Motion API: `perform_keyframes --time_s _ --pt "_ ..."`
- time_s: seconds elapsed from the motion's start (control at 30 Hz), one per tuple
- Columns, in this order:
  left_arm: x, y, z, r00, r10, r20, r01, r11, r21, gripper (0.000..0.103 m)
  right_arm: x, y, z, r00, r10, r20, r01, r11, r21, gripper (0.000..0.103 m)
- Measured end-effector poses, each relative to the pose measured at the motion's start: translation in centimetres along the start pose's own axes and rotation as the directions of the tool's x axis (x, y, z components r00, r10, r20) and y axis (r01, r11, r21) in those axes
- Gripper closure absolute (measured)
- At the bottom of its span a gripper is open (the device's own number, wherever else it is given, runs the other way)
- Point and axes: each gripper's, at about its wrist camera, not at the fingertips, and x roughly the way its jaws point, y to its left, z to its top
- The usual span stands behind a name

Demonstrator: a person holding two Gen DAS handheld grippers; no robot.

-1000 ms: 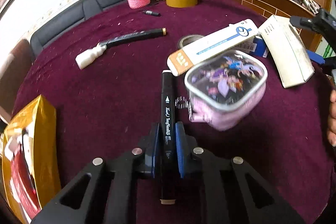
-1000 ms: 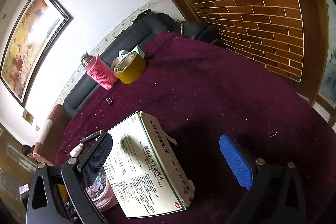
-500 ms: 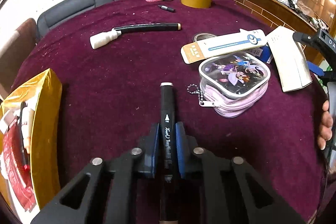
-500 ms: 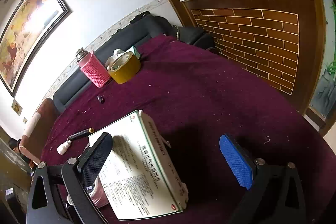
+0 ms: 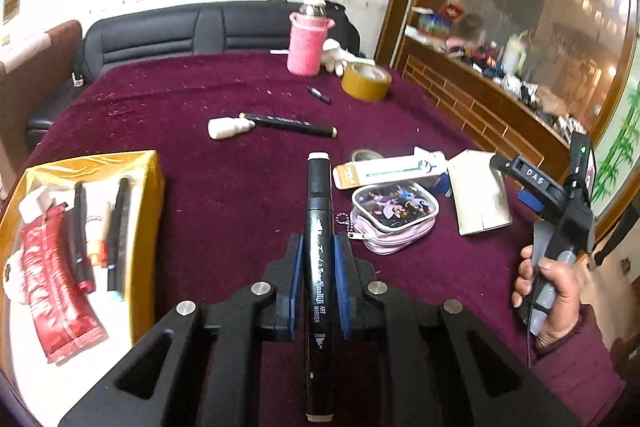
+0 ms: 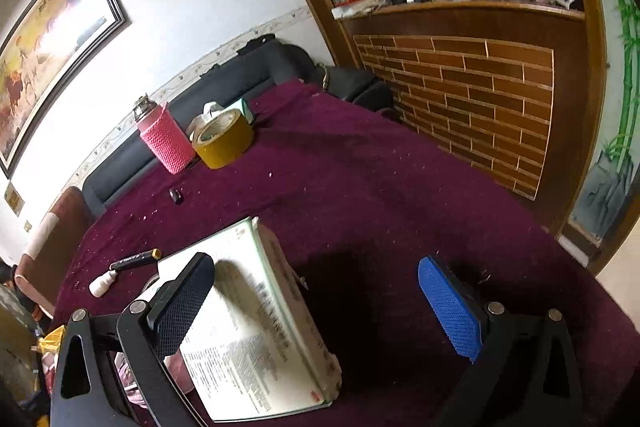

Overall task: Organize objects
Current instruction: 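Lift the black marker with the left tool while the right tool grasps the white toothpaste box, then lower the marker into the yellow box with the left tool while the right tool places the toothpaste box there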

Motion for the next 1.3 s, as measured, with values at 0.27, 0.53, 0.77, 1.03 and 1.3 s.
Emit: perform_keyframes --time_s 0.27,0.53,0.77,1.03,1.3 --pt "-3.2 3.2 -1.2 0.999 -0.020 0.041 0.021 0.999 -0.043 0.089 -7.3 7.0 0.9 0.981 0.188 0.058 -0.174 0.966 -0.192 0.000" --pt "-5.4 6.8 -2.8 0.996 -0.035 0.081 0.044 0.992 -0.121 0.089 -1.6 12.8 -2.4 0.822 0.402 -0.403 -0.465 0.883 -0.065 0.000" --pt "-5.7 9.3 -4.0 0.997 -0.027 0.074 0.039 0.985 -0.169 0.089 4.4 12.4 -2.6 0.853 0.237 -0.465 -0.251 0.967 0.033 0.001" --pt "-6.2 9.3 -4.6 0.996 -0.030 0.083 0.043 0.986 -0.159 0.089 6.9 15.8 -2.4 0.874 0.186 -0.450 -0.241 0.968 -0.068 0.046" --pt "-6.3 8.8 -5.0 0.996 -0.045 0.083 0.056 0.988 -0.142 0.088 9.4 18.7 -3.3 0.865 0.120 -0.488 -0.222 0.962 -0.157 0.051"
